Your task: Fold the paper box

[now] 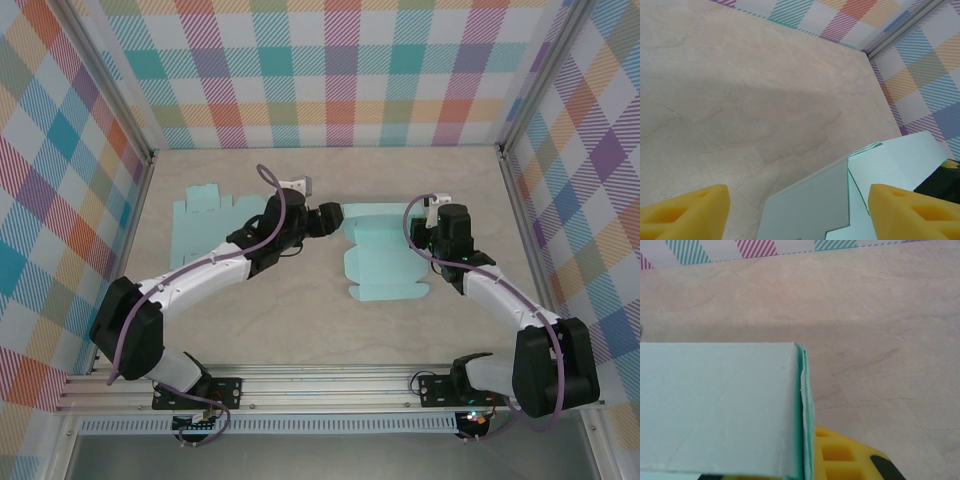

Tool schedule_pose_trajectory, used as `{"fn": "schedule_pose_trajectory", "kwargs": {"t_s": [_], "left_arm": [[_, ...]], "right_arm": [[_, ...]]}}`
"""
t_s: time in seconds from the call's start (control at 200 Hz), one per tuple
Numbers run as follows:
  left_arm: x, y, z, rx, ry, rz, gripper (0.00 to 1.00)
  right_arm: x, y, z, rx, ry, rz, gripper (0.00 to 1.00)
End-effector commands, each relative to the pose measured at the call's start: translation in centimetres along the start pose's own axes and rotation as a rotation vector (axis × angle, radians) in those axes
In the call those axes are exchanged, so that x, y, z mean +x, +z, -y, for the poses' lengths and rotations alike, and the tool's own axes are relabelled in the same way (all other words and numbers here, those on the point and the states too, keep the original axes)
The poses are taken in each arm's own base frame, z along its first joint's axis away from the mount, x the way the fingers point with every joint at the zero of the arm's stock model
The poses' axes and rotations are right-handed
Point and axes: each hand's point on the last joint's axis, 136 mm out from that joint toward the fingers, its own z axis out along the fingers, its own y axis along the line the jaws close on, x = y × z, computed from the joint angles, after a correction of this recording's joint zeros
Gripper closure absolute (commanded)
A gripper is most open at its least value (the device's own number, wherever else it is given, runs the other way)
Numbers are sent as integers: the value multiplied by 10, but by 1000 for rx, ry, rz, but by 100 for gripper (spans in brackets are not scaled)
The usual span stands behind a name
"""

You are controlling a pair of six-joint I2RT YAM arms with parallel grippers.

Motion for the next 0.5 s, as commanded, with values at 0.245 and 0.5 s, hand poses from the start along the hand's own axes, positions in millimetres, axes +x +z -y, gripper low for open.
{"fn": "schedule_pose_trajectory", "kwargs": {"t_s": [0.245, 0.5], "left_arm": [[13, 26, 2, -44, 86, -53, 26], [19, 42, 19, 20, 114, -79, 25]], "right_arm": [[-20, -4, -12, -46, 1, 56, 100], [-22, -6, -16, -66, -2, 65, 100]]}}
